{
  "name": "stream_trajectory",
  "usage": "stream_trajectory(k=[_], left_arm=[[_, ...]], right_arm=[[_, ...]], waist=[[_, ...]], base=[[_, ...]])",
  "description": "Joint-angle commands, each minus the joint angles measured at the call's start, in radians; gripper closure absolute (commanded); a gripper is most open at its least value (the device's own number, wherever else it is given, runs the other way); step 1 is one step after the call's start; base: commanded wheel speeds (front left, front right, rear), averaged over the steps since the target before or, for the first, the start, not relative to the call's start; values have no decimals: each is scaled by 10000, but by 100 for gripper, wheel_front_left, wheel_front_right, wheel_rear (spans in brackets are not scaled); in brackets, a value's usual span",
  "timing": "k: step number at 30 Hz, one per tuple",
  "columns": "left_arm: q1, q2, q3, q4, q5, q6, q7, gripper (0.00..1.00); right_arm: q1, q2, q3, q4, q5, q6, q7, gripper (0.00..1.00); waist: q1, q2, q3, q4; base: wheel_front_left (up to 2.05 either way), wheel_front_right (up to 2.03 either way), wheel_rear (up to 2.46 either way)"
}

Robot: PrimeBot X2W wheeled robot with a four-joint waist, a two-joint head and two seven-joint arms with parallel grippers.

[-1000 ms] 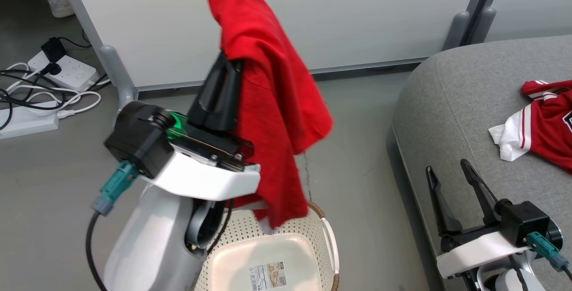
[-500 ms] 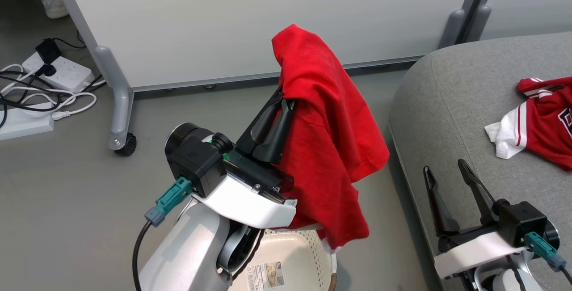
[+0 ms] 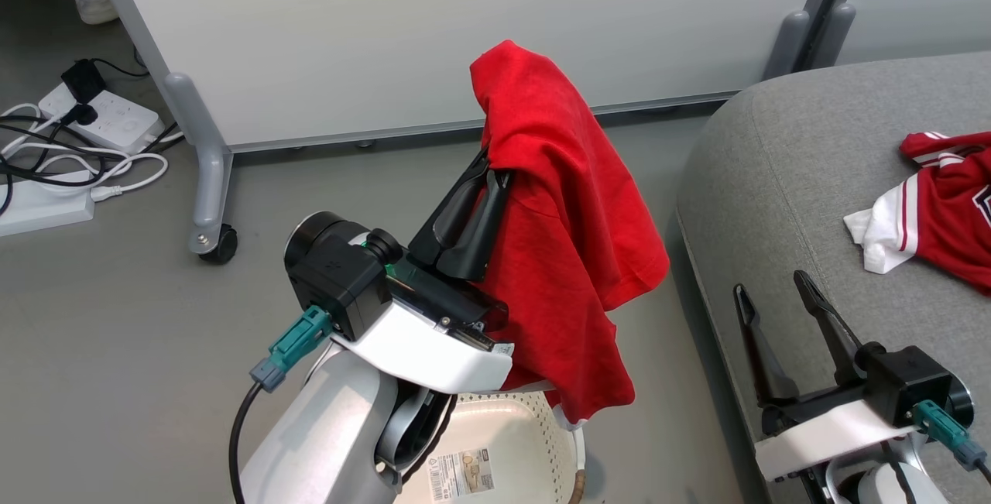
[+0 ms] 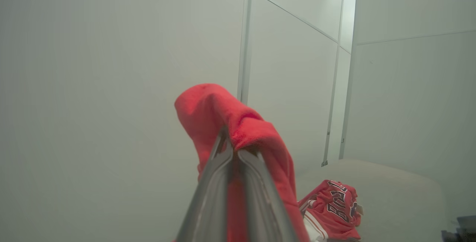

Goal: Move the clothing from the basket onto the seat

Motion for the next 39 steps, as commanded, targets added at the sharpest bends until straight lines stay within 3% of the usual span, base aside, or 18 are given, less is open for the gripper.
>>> stream_trajectory(k=[1,7,11,18,30,39], left_arm=[[-98,34,34,-11,7,11,-4,100],[-64,34,143,23,70,-10,-4,100],[-17,32,182,50,119,-26,-4,100],[-41,34,79,100,186,-79,-4,100],[-230,30,-697,35,-65,-40,-4,100],[-332,35,-1703,-82,-251,-8,-4,100]], right_arm=[[75,-178,103,-179,121,2,-23,0],[153,-720,950,-916,523,2,-22,0],[-38,-1508,2217,-1989,996,2,-23,0],[-446,-2202,3852,-2824,1284,2,-22,0],[-1249,-2314,5242,-2272,1697,2,-23,0],[-1715,-2093,5473,-1436,2076,2,-22,0]], waist=[[0,0,12,33],[0,0,43,17],[0,0,83,-40],[0,0,134,-82],[0,0,238,128],[0,0,191,366]], base=[[0,0,0],[0,0,0],[0,0,0],[0,0,0],[0,0,0],[0,0,0]])
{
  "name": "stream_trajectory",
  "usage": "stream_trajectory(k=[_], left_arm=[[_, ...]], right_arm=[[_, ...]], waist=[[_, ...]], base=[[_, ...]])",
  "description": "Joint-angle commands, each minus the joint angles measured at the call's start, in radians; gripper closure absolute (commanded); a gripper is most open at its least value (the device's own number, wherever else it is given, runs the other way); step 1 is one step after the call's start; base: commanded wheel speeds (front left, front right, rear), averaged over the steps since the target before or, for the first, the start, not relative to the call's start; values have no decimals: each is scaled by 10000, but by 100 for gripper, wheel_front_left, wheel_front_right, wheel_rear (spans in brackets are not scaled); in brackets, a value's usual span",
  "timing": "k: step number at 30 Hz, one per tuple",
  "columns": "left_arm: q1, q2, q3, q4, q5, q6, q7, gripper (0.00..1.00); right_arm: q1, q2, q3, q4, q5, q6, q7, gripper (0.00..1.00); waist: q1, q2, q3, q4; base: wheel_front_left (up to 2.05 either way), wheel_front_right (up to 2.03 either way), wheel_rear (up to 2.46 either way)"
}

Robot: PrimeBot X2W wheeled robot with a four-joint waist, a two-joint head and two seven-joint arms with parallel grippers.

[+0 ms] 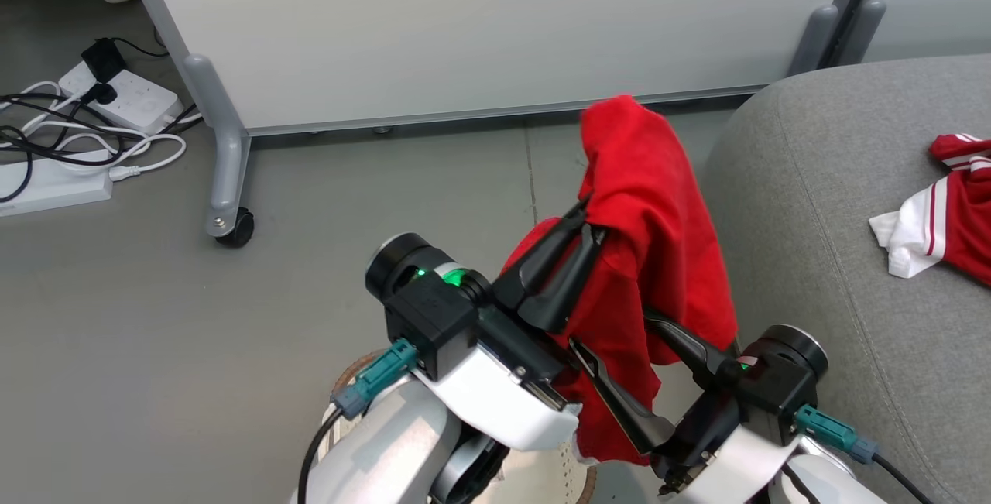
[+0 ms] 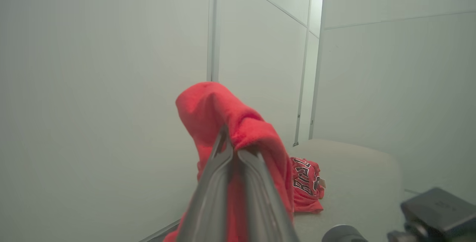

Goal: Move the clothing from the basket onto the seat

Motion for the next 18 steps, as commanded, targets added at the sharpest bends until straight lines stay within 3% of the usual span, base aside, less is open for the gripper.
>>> stream_trajectory(k=[1,15,16,17,18], left_arm=[[-133,32,-87,-39,-96,60,-4,100],[-66,30,-842,37,-275,90,-4,100],[-58,30,-884,47,-281,98,-4,100],[-50,29,-919,58,-280,106,-4,100],[-43,33,-942,73,-294,115,-4,100]], right_arm=[[-102,44,-3,111,94,2,-23,0],[-484,421,407,1169,228,2,-22,0],[-543,442,416,1238,231,2,-23,51],[-581,473,406,1297,270,2,-23,84],[-584,507,366,1333,304,2,-22,100]], waist=[[0,0,-19,38],[0,0,-266,273],[0,0,-283,289],[0,0,-299,304],[0,0,-307,320]], base=[[0,0,0],[0,0,0],[0,0,0],[0,0,0],[0,0,0]])
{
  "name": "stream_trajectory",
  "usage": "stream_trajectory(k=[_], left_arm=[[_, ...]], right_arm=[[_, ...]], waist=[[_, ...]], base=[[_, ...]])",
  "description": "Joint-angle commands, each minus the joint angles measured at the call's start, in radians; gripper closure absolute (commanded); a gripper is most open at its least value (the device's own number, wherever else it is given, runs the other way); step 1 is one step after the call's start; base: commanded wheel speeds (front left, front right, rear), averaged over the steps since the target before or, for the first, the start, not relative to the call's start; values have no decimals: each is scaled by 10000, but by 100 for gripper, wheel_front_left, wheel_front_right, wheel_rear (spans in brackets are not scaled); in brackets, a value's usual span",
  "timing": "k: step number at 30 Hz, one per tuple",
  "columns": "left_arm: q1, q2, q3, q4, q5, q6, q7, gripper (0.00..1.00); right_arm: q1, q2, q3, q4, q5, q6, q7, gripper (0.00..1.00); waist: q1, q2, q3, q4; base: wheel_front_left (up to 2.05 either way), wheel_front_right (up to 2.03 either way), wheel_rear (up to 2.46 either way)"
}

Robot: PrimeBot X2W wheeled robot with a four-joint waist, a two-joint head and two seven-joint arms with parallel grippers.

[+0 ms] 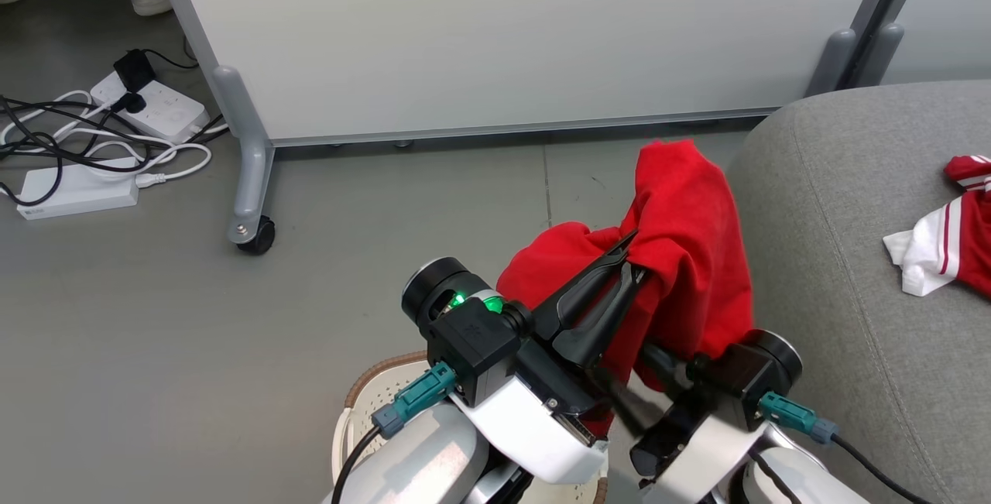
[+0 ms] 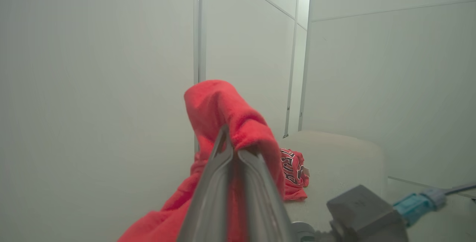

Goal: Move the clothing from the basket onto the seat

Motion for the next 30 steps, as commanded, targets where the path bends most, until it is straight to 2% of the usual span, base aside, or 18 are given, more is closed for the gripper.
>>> stream_trajectory(k=[1,7,14,21,26,30], left_arm=[[-43,33,6,26,-29,33,-4,100],[-85,35,212,279,239,152,-4,100],[-1,32,904,731,530,181,-4,100],[354,33,1506,967,782,-247,-4,100],[509,35,1098,1198,1114,-761,-4,100],[682,33,848,1304,1121,-912,-4,100]], right_arm=[[-105,-16,-66,27,61,2,-25,100],[70,157,-521,39,-17,2,-25,100],[305,215,-1449,-276,-139,2,-25,100],[586,557,-2744,-503,-468,2,-25,100],[729,1002,-3563,-734,-867,2,-25,100],[838,1266,-3907,-851,-1136,2,-25,100]], waist=[[0,-1,-2,14],[0,-1,15,77],[0,-1,143,17],[0,-1,205,-85],[0,-1,225,-116],[0,-1,235,-134]], base=[[0,0,0],[0,0,0],[0,0,0],[0,0,0],[0,0,0],[0,0,0]])
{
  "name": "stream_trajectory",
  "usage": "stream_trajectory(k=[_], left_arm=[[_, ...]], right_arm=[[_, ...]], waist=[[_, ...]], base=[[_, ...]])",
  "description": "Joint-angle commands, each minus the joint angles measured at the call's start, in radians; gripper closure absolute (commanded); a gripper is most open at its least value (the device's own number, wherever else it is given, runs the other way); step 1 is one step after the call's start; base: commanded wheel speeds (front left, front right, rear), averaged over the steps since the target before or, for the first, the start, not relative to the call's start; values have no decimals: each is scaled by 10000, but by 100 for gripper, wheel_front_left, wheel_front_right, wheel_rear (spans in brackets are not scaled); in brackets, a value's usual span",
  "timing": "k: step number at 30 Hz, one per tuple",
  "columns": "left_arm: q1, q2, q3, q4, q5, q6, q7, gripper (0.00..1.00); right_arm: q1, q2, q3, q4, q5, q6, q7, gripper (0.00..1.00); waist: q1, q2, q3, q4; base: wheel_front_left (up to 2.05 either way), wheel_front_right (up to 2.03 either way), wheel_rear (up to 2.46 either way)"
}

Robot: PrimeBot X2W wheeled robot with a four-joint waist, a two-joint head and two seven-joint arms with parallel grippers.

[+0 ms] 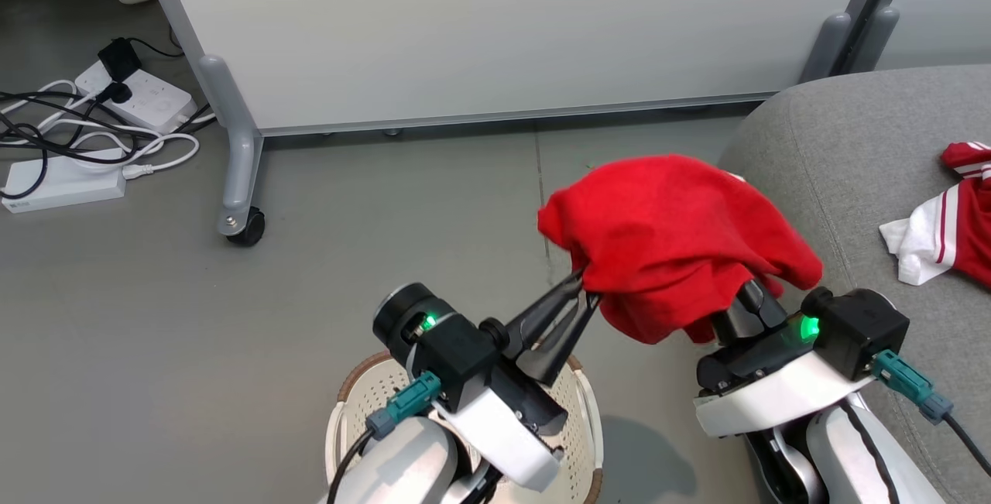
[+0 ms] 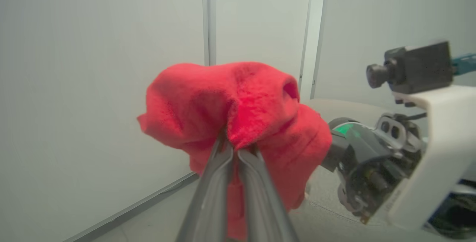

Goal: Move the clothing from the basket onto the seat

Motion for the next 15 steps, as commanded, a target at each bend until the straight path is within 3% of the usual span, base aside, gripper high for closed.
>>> stream_trajectory(k=[1,8,9,12,13,14,15], left_arm=[[144,37,-83,48,33,-73,-4,100],[266,42,-355,254,279,-173,-4,100],[253,33,-383,247,315,-186,-4,76],[308,42,-421,235,332,-224,-4,28],[302,39,-449,307,397,-244,-4,6],[302,36,-459,334,417,-251,-4,0],[326,37,-478,392,420,-257,-4,0]], right_arm=[[123,62,-182,-90,-132,2,-25,100],[121,255,-577,-313,-312,2,-25,100],[126,282,-623,-337,-306,2,-25,100],[167,337,-695,-401,-339,2,-25,100],[189,347,-708,-436,-392,2,-25,100],[192,346,-709,-450,-417,2,-25,100],[204,330,-699,-459,-446,2,-25,100]], waist=[[0,-1,10,-4],[0,-1,55,22],[0,-1,61,31],[0,-1,74,55],[0,-1,73,64],[0,-1,72,69],[0,-1,69,75]], base=[[0,0,0],[0,0,0],[0,0,0],[0,0,0],[0,0,0],[0,0,0],[0,0,0]])
